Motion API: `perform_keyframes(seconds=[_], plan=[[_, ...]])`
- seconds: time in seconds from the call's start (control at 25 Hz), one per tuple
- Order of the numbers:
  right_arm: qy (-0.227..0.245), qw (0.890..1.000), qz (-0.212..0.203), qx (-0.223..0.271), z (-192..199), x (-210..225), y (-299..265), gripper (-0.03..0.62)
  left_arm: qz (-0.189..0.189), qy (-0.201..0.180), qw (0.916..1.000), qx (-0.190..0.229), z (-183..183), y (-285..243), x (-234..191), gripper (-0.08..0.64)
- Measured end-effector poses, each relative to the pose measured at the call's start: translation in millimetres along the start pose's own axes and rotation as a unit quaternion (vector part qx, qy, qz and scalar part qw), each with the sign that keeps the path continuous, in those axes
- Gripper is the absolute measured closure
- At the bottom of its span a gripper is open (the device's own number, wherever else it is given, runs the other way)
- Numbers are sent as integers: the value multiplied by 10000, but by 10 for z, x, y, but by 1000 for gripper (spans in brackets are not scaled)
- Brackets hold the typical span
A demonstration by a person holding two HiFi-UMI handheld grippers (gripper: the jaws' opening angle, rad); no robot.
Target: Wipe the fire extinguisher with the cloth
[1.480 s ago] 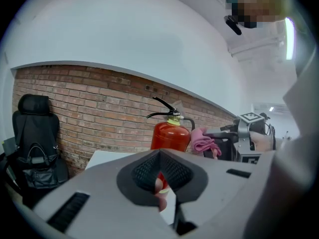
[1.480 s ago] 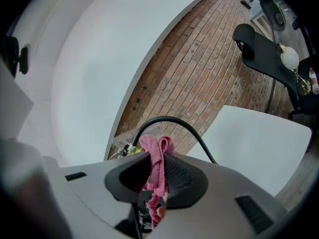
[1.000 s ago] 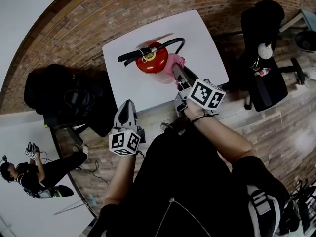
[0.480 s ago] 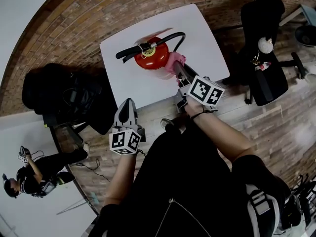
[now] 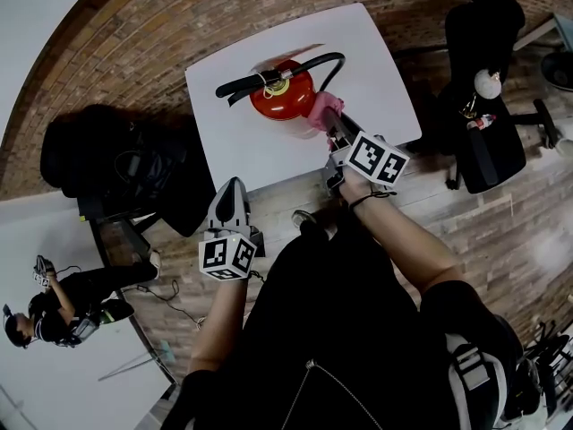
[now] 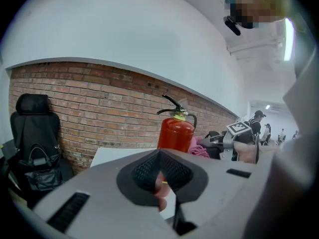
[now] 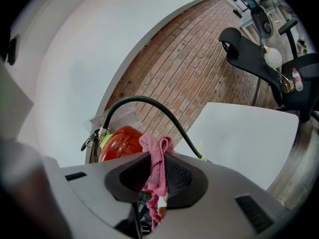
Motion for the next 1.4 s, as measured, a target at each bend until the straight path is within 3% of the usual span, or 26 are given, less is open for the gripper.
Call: perform_keyframes(seconds=[1.4], plan=[[153,9958,818,-379,445,791,-331,505,-235,-7,9997,-117,79,86,-152,532]])
Point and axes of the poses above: the fingertips, and each gripper's own axes: y backward along the fingers, x to its right, z out of its underside, the point moved 3 cm from there along y, backward along the fingers, and after that the axes turned 2 degrees about -z, right-handed, at the moved point
